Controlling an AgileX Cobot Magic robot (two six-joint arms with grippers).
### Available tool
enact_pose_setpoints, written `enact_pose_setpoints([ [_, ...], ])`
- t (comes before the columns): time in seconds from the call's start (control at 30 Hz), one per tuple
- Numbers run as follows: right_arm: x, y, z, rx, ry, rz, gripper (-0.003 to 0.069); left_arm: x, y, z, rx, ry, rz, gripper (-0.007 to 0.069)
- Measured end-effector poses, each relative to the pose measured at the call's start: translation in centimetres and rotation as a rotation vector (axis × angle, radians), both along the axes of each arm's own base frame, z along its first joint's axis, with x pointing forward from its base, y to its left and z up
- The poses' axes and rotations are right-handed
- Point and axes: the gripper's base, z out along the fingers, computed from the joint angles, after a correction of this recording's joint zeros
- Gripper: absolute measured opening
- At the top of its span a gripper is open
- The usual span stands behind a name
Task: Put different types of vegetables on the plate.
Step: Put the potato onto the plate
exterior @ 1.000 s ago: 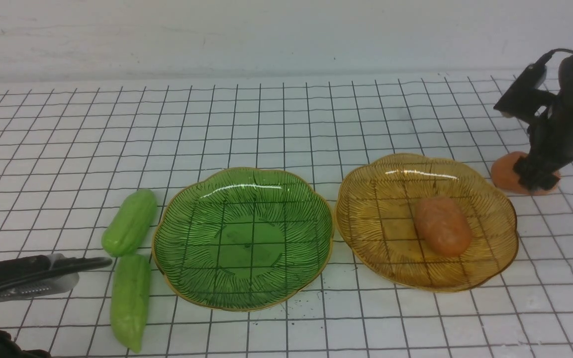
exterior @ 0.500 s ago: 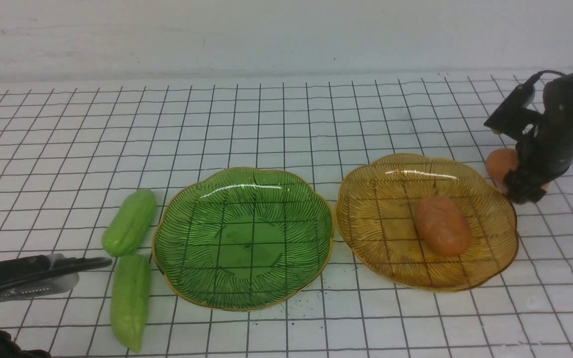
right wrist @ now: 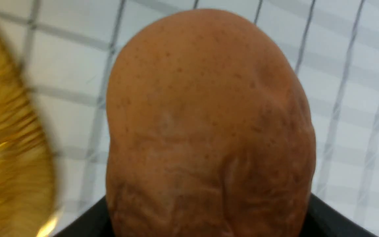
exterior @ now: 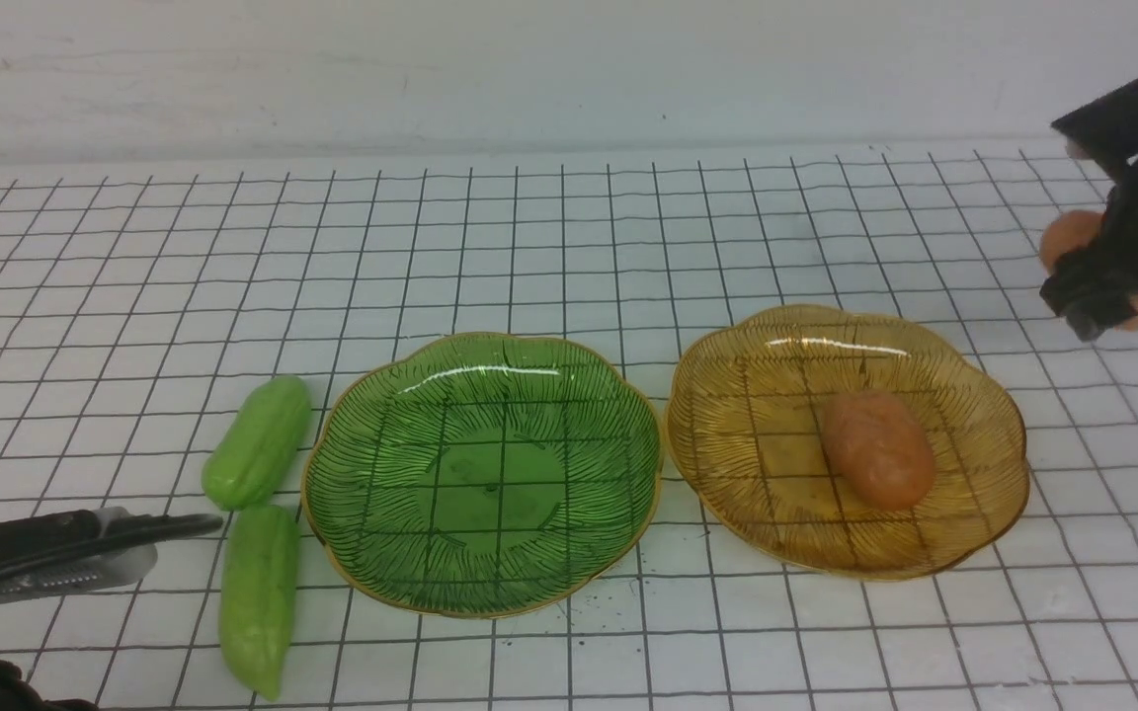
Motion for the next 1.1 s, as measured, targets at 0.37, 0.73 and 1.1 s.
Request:
enact_pose_setpoints([
  [0.37,0.1,5.1,-3.3,0.354,0.155,0.029,0.0491,0.0,0.0,0.0,-0.001,0.004,0.003,0.0153],
  [0.73,-0.4,6.4,-4.1,0.311,0.179,-0.114,0.068,0.0,0.0,0.0,-0.013,0.01,0.033,0.0309],
  [1.1,-6.9,6.4,1.3,0.343,0.114,-0.12,0.0676,1.9,-0.1,3.2,-0.026,-0.085,0.042,0.0332],
])
